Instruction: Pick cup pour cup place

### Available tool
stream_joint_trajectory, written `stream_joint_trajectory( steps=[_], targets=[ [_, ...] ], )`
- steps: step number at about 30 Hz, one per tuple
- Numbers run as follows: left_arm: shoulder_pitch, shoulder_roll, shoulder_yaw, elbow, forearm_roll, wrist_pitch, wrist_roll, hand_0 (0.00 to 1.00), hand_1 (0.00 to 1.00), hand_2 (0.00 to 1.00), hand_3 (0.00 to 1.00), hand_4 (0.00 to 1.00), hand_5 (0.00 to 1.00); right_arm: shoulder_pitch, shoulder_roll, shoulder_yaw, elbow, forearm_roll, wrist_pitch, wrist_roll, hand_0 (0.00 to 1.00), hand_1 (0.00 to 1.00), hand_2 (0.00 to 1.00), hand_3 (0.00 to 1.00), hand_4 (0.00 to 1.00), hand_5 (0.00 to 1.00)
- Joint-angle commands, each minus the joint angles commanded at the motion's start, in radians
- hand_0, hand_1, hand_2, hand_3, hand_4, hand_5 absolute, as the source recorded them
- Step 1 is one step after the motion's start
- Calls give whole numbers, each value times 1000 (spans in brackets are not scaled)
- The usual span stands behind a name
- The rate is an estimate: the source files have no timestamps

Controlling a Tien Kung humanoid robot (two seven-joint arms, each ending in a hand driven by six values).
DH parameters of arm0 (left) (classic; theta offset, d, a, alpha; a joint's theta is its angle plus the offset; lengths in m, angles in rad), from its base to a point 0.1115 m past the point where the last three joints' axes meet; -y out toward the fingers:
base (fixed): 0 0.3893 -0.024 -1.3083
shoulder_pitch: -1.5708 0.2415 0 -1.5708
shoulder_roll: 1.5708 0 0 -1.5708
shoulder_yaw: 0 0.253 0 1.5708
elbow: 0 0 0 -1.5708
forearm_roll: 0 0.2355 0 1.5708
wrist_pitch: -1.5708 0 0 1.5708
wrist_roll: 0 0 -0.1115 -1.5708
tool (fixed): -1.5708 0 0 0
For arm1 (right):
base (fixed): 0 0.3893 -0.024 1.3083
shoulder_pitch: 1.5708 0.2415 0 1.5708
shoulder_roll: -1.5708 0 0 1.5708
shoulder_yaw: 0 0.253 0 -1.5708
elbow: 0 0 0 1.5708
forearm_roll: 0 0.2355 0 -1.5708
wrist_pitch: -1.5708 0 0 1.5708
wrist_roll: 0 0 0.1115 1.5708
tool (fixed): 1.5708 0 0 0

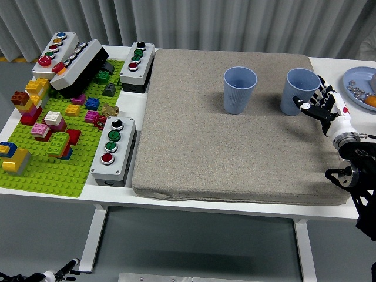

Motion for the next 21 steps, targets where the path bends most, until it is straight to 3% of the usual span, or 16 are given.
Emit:
stream_joint_trajectory(
  steps=[21],
  targets=[
    [-7,1,7,0,-3,1,0,839,833,903,794,615,998,24,18,-1,-37,-3,5,1,982,929,998,965,816,201]
  ],
)
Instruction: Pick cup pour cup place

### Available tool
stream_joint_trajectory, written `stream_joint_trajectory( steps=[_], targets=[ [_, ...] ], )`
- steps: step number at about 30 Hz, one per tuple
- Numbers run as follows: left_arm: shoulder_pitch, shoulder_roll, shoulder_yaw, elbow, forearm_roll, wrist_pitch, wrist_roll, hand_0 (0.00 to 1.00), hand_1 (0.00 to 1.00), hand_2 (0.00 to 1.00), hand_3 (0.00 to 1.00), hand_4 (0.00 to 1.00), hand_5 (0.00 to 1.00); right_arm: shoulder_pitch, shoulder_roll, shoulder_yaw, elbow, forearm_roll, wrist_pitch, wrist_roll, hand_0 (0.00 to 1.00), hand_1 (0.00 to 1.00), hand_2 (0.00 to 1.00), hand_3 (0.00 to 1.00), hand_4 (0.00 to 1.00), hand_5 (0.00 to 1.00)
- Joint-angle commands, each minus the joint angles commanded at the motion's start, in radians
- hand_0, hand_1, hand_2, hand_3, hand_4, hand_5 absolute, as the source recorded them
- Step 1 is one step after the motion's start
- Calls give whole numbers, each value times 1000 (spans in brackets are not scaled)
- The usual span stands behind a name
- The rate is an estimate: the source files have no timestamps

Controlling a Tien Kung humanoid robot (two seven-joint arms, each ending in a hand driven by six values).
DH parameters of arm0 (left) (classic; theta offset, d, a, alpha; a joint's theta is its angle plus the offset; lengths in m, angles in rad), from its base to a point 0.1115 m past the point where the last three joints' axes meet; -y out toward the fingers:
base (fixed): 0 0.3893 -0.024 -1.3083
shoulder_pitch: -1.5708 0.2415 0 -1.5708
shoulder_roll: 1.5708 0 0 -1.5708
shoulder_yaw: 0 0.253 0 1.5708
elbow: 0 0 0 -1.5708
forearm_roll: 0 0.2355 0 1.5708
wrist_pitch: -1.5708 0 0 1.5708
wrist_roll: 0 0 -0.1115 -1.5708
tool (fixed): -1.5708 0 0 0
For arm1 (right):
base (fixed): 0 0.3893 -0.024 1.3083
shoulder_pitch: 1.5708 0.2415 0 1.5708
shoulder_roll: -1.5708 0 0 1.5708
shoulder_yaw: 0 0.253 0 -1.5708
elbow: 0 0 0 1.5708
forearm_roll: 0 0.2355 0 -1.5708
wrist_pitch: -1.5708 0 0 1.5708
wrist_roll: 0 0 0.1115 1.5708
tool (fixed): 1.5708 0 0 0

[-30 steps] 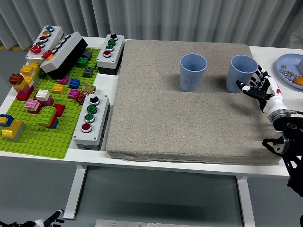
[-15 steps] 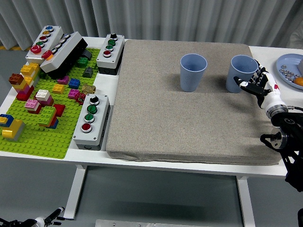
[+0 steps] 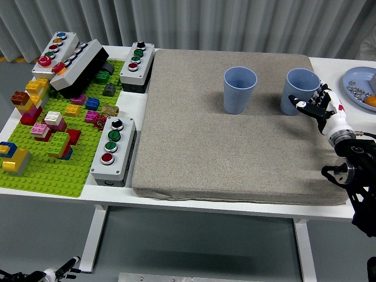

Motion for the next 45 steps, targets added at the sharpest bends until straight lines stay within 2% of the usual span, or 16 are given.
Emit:
stream_joint_trajectory(
  steps=[27,45],
  targets=[
    [-6,0,6,0,6,-1,2,841,834,904,794,616,998,44,12,-21,-32,13,12,5,984,929,998,959,814,200],
    [-11,0,7,0,4,-1,2,842,834,904,794,616,998,42,17,-14,-43,19,11,6,975,926,998,954,810,203]
  ],
)
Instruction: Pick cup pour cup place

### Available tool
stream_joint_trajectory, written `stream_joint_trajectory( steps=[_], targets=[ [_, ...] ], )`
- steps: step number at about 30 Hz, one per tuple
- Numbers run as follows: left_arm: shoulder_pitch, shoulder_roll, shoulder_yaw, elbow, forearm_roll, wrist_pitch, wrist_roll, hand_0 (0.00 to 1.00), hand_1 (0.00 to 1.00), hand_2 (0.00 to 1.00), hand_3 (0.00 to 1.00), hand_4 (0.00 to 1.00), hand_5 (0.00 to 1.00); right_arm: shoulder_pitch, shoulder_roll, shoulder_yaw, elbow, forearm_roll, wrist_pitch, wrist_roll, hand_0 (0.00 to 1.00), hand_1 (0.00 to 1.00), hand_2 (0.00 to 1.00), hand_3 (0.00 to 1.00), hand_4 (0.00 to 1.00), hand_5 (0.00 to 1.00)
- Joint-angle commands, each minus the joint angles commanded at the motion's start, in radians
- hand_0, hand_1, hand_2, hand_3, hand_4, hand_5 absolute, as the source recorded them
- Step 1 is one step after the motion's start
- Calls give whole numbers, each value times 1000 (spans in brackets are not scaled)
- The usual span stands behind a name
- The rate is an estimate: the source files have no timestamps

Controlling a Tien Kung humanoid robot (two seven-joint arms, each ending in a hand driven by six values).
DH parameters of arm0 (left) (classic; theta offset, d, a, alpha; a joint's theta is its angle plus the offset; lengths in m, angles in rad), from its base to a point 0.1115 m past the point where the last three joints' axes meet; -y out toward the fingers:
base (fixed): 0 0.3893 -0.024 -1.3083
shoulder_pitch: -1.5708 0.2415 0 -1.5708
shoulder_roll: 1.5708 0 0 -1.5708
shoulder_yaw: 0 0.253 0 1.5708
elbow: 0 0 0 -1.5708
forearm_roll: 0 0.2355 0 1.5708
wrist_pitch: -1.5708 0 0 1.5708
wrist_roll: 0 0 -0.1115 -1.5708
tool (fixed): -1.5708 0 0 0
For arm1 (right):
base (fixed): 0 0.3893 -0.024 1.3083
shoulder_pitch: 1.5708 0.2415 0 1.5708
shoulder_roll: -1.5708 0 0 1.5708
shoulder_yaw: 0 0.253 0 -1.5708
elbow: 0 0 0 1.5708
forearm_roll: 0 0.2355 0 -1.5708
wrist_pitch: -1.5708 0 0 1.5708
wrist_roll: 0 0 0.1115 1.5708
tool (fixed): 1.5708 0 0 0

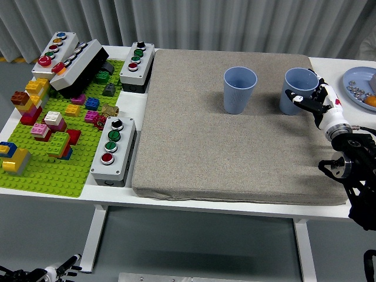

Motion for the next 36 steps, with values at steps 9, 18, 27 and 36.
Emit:
stream_joint_trajectory(
  steps=[9,18,27,36],
  targets=[
    [1,0,0,0,2,0,0,841,834,905,794,615,998,-3,4,2,-13,7,0,1,974,926,998,951,810,201],
    [0,0,1,0,0,1,0,842,834,904,794,615,998,-2,7,-4,-25,18,4,4,965,923,998,937,808,202],
    [2,0,1,0,2,0,1,842,834,905,794,615,998,-1,7,-7,-28,23,5,4,958,919,997,927,806,202],
    [0,0,1,0,1,1,1,842,834,905,794,615,998,-1,10,-13,-37,40,5,3,905,833,797,758,800,199]
  ],
)
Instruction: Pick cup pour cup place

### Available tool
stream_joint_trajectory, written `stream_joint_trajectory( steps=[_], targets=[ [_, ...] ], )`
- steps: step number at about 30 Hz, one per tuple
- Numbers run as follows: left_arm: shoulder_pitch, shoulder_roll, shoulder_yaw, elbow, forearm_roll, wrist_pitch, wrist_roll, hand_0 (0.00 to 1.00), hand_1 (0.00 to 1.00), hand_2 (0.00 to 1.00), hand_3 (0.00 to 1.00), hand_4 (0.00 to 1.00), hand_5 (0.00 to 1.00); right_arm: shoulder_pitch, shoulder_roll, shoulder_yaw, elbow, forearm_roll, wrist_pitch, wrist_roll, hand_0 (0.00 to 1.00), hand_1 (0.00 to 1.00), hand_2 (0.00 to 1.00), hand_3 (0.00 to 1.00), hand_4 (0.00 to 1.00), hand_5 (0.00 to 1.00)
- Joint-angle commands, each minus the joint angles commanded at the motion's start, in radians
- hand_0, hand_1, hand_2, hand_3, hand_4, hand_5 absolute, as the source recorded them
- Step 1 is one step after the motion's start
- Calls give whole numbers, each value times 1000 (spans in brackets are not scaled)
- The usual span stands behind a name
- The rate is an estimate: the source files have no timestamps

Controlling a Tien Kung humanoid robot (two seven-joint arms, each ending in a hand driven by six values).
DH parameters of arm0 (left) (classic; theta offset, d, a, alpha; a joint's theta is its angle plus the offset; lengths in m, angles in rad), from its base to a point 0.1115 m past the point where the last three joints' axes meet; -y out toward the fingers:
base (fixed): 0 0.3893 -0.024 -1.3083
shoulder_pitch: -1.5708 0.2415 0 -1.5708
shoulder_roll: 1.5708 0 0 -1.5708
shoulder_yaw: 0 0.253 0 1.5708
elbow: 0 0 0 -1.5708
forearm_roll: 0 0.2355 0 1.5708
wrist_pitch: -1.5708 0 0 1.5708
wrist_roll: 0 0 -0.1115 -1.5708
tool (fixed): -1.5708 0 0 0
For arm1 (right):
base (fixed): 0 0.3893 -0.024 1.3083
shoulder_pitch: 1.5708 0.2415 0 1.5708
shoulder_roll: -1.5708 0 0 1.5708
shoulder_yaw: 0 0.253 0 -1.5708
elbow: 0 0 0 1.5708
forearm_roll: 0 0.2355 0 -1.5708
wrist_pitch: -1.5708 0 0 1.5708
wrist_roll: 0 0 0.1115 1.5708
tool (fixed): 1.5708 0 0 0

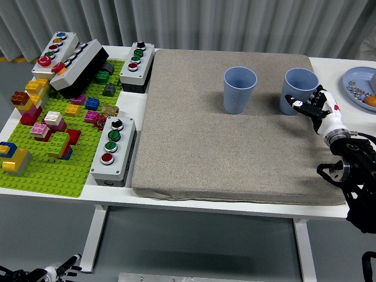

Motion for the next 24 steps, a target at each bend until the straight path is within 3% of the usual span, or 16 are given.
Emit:
stream_joint_trajectory(
  steps=[3,4,9,10,15,16,24],
  targets=[
    [0,0,0,0,1,0,0,842,834,905,794,615,998,0,1,-2,-2,2,0,-2,905,833,797,758,800,199],
    [0,0,0,0,1,0,0,842,834,905,794,615,998,0,1,-2,-2,2,0,-2,879,756,677,722,796,194],
    [1,0,-1,0,1,-1,1,842,834,905,794,615,998,0,1,-4,0,1,-1,-3,879,756,677,722,796,194],
    [2,0,-1,0,1,-1,1,842,834,905,794,616,998,0,1,-4,-1,1,0,-3,845,707,611,685,717,104],
    [1,0,-1,0,1,-1,1,842,834,905,794,616,998,1,0,-1,1,-2,-9,-4,845,707,611,685,717,104],
    [1,1,-1,0,1,-1,1,842,834,905,794,615,998,0,0,-1,2,-3,-12,-4,816,686,581,659,616,7],
    [12,3,-10,0,-2,2,0,842,833,905,794,615,998,-10,-9,-17,56,-84,-48,-16,814,684,583,661,607,2]
  ],
)
